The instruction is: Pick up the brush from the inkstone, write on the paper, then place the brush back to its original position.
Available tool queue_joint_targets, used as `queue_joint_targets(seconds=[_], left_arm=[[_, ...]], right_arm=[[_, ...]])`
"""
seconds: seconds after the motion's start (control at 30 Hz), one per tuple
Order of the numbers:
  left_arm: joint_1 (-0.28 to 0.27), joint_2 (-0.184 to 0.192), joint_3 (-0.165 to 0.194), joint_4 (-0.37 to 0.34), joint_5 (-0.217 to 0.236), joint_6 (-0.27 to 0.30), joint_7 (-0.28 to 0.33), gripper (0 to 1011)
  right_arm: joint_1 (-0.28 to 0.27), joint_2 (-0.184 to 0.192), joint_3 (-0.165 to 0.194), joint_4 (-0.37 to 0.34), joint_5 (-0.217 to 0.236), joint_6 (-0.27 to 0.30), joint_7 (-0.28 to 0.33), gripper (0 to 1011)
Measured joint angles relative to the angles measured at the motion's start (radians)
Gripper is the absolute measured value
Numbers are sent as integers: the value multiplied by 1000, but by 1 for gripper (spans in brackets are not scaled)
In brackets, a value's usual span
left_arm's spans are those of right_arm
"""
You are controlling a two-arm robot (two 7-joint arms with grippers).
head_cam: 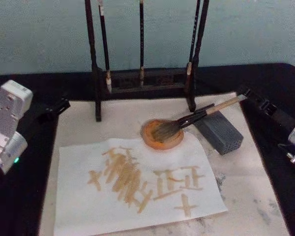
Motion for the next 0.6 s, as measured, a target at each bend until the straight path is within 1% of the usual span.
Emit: queue_joint_targets(seconds=[0.07,0.27,0.33,0.4,0.43,0.47,0.53,0.57,0.6], left_arm=[[0,0,0,0,0,0,0,1002],[0,0,0,0,0,0,0,1002],[0,0,0,0,0,0,0,1000],[0,0,0,0,0,0,0,1000],[0,0,0,0,0,0,0,1000],[0,0,0,0,0,0,0,1002],[0,0,0,0,0,0,0,1002],[0,0,0,0,0,0,0,1002],[0,0,0,0,0,0,0,1002]], right_arm=[[-6,6,3,-8,-9,-6,-14,1008],[-23,19,14,-30,-29,-20,-44,1008],[-35,28,19,-48,-42,-29,-59,1008],[-51,39,24,-76,-61,-42,-77,1008],[-62,47,27,-96,-78,-54,-91,1008],[-62,47,27,-96,-78,-54,-91,1008],[-81,60,31,-131,-106,-77,-113,1008],[-95,69,34,-158,-130,-96,-130,1008],[-95,69,34,-158,-130,-96,-130,1008]])
